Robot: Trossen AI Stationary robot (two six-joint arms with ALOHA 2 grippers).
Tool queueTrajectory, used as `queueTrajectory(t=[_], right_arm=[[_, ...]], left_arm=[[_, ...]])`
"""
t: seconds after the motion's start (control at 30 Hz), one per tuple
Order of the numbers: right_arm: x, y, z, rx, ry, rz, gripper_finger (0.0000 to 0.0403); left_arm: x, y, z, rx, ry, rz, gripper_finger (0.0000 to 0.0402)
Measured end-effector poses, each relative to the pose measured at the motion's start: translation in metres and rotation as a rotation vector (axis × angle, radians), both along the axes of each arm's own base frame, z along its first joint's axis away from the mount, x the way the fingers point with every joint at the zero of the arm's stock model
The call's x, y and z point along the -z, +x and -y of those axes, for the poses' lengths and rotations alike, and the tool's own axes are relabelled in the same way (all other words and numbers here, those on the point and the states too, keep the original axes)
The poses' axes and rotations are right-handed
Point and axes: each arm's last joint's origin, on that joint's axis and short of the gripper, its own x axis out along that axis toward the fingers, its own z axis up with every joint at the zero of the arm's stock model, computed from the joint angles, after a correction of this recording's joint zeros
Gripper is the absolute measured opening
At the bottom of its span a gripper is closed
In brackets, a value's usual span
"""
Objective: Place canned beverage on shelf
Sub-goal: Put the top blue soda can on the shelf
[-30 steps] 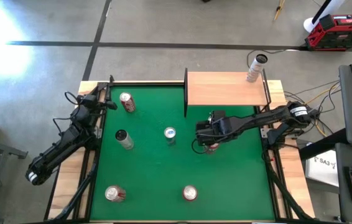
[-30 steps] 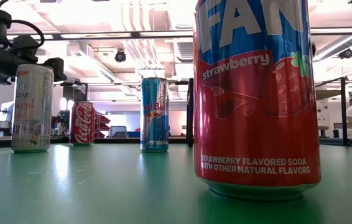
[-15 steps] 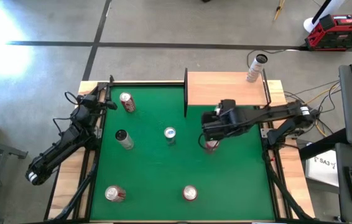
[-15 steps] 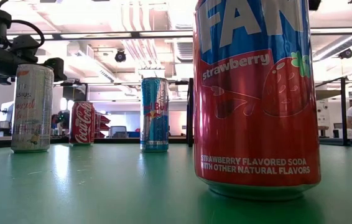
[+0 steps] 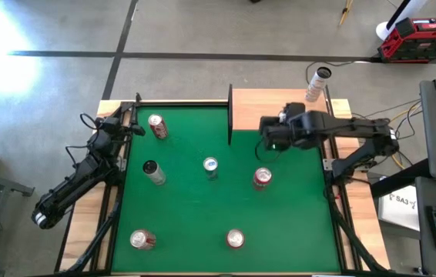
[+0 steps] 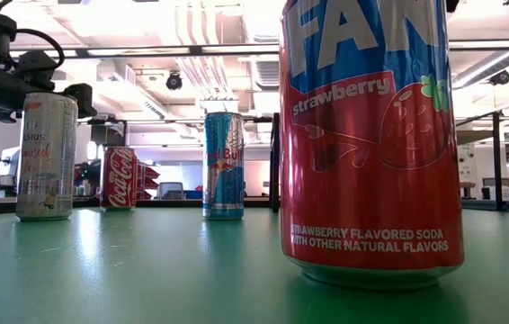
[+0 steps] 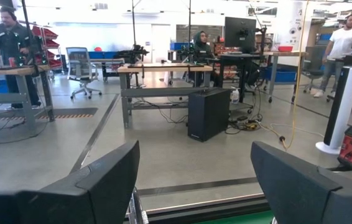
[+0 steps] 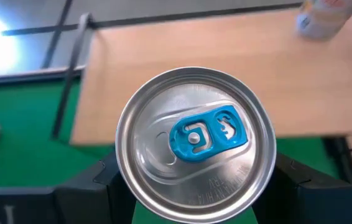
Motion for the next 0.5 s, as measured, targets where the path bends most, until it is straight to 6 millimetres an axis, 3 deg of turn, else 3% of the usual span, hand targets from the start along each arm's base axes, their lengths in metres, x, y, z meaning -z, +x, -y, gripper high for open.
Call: queueTrajectory(t=[0.33, 0.5], right_arm=[[0.0, -0.018, 0.075, 0.157, 0.047, -0.111, 0.024], [0.006, -0.023, 0.101, 0.169, 0.108, -0.098, 0.0241]], left_arm=[[0.0, 0.0, 0.0, 0.0, 0.0, 0.0, 0.0293], [0.0, 0.0, 0.0, 0.0, 0.0, 0.0, 0.0293]])
